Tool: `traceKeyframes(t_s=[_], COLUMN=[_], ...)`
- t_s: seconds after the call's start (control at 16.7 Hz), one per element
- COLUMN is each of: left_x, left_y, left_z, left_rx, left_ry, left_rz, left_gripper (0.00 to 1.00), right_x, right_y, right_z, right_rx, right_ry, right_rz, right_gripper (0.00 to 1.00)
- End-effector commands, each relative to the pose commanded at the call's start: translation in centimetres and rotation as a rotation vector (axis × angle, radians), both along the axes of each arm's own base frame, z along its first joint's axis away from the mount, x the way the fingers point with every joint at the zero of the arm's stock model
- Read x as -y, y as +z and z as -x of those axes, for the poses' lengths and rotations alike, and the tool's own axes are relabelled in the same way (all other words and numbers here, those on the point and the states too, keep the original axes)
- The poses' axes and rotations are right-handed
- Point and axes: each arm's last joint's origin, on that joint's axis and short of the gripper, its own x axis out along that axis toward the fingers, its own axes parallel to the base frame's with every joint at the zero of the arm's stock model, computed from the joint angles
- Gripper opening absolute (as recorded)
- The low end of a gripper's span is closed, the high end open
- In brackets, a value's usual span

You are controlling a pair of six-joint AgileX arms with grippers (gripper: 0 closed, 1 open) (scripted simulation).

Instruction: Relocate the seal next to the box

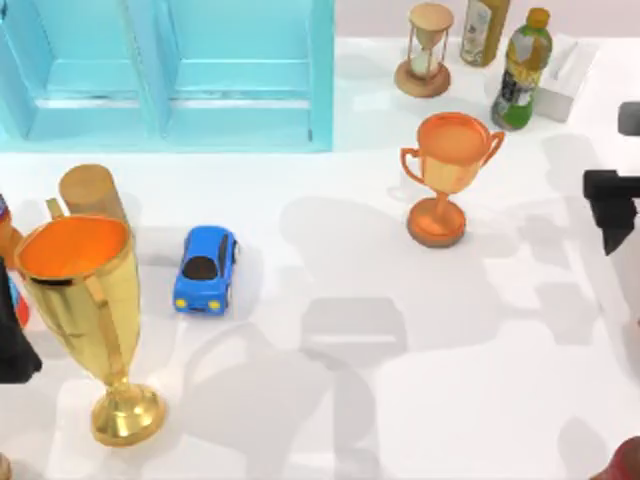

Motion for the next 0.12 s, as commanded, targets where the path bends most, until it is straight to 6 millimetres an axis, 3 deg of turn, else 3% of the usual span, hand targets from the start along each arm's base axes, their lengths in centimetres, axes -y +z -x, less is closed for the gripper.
traceKeyframes(t_s=[0.12], left_x=[0.00], left_y=[0.00], left_z=[0.00], left_rx=[0.000], left_ry=[0.000], left_rz=[0.000], left_gripper=[1.00], right_x=[0.00], right_y=[0.00], right_z=[0.00], right_rx=[0.000], right_ry=[0.000], right_rz=[0.000], right_gripper=[1.00])
